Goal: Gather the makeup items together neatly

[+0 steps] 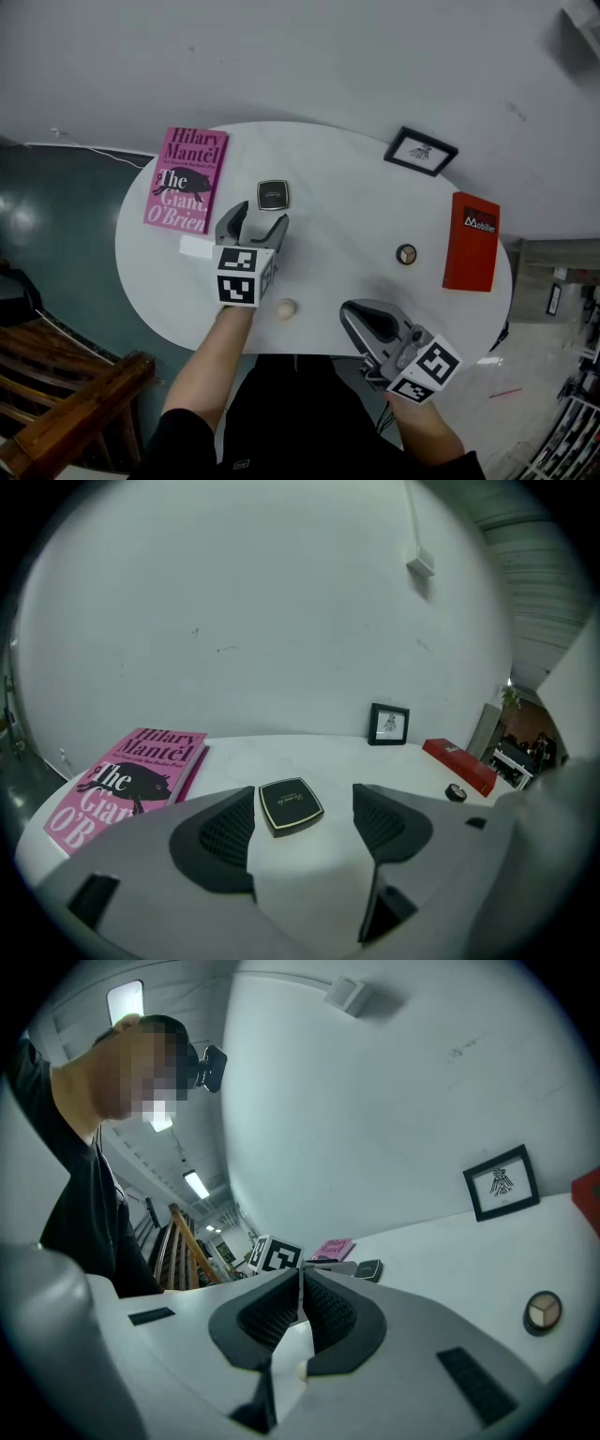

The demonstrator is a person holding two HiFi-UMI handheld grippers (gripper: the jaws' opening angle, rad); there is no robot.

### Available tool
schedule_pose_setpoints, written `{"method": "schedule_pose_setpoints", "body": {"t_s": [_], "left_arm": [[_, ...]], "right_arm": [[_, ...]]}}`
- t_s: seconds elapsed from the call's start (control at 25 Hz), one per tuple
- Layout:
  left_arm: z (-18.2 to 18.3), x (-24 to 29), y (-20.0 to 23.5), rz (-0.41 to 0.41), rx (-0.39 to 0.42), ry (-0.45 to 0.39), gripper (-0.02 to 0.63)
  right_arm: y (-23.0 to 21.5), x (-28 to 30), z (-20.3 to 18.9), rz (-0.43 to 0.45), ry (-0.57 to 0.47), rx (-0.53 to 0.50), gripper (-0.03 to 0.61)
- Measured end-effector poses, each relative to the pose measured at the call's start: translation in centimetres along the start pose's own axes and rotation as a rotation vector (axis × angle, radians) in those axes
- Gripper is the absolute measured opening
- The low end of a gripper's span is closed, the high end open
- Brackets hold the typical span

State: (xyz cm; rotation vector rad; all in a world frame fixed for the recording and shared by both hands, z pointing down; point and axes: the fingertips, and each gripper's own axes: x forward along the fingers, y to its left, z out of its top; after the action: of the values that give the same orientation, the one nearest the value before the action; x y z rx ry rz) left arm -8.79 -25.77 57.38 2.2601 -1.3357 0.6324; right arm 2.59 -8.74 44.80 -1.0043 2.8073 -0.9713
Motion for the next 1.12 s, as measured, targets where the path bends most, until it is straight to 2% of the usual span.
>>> {"method": "schedule_pose_setpoints", "body": {"t_s": [0.36,0.64,0.8,1.12], "left_arm": [[-1.7,4.4,0.4,0.038,0.026,0.087,0.348],[-3.2,6.5,1.4,0.061,-0.007,0.162,0.35],[-3.5,6.4,1.7,0.081,0.012,0.173,0.329],[-4.0,5.6,1.4,0.057,0.037,0.185,0.31]], "right_arm": [[-1.4,-0.4,-0.7,-0.038,-0.011,0.035,0.038],[-1.5,-0.8,-0.4,-0.061,-0.022,0.043,0.038],[-1.0,-1.0,-0.1,-0.065,-0.026,0.039,0.038],[0.0,-1.2,0.5,-0.066,-0.036,0.033,0.038]]}}
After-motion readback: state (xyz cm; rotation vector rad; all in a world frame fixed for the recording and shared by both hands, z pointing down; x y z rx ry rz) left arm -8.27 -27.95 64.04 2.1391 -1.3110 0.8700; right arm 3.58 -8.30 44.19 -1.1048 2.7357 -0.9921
